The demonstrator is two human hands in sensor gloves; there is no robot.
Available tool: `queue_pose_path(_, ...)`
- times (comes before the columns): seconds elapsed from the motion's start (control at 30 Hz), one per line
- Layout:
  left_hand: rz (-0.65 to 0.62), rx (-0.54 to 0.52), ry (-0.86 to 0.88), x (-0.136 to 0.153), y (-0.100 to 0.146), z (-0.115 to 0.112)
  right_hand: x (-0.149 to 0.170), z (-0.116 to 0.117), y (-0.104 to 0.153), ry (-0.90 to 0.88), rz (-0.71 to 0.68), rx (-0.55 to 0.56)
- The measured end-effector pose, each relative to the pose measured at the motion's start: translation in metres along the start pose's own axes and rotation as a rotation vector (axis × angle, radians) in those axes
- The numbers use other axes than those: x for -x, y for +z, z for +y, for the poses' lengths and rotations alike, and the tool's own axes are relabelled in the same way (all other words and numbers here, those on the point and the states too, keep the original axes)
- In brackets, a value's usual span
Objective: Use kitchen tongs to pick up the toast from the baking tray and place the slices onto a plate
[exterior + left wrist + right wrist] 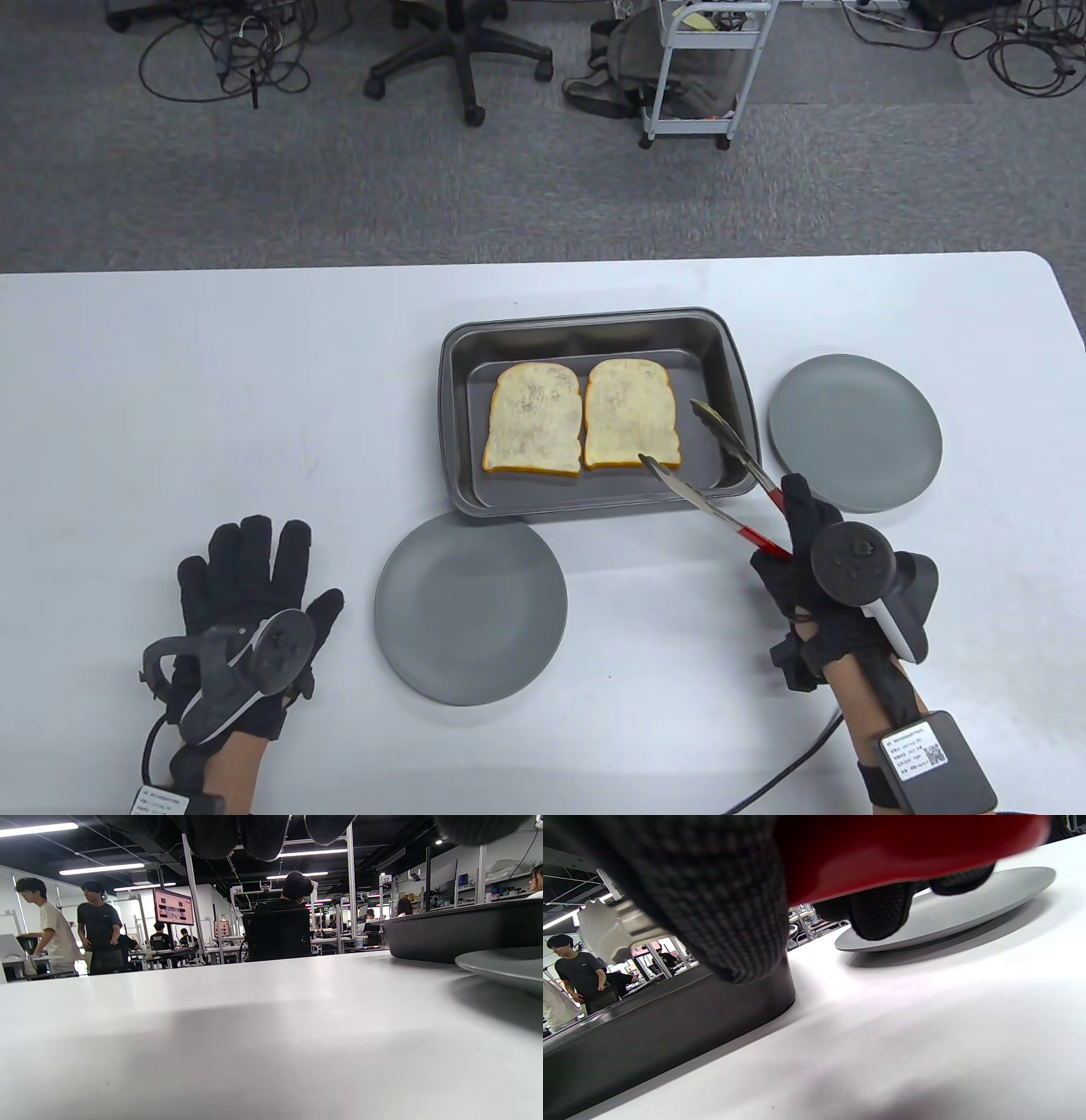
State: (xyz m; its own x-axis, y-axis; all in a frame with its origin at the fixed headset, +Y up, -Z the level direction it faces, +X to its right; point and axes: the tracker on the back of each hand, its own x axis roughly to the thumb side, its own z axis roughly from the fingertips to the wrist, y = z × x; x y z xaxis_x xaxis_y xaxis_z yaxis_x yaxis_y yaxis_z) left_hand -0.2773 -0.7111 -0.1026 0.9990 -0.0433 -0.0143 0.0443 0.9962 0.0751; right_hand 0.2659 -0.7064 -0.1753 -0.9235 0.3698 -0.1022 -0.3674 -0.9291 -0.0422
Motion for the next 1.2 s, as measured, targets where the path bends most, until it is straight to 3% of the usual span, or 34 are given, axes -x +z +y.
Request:
queue_pose_path(0.13, 0.003, 0.049, 0.181, 0.001, -0.002, -0.006, 0.000, 0.000, 0.001, 0.003, -0.007, -0.003)
queue_pose_path(0.27, 0.053, 0.169, 0.454, 0.001, -0.008, -0.018, -0.001, 0.001, 0.001, 0.003, -0.010, -0.008)
queue_pose_path(0.33, 0.081, 0.195, 0.503, -0.001, -0.010, -0.022, -0.001, 0.001, 0.001, 0.007, -0.011, -0.011)
queue_pose_path(0.53, 0.127, 0.215, 0.391, -0.017, -0.017, -0.026, -0.002, 0.002, 0.001, 0.012, -0.015, -0.012)
queue_pose_path(0.87, 0.126, 0.264, 0.389, -0.034, -0.021, -0.033, -0.004, 0.004, 0.000, 0.030, -0.016, -0.022)
queue_pose_path(1.1, 0.185, 0.304, 0.522, -0.030, -0.019, -0.037, -0.005, 0.005, 0.000, 0.030, -0.013, -0.024)
queue_pose_path(1.2, 0.192, 0.265, 0.594, -0.026, -0.017, -0.032, -0.005, 0.004, 0.001, 0.024, -0.008, -0.010)
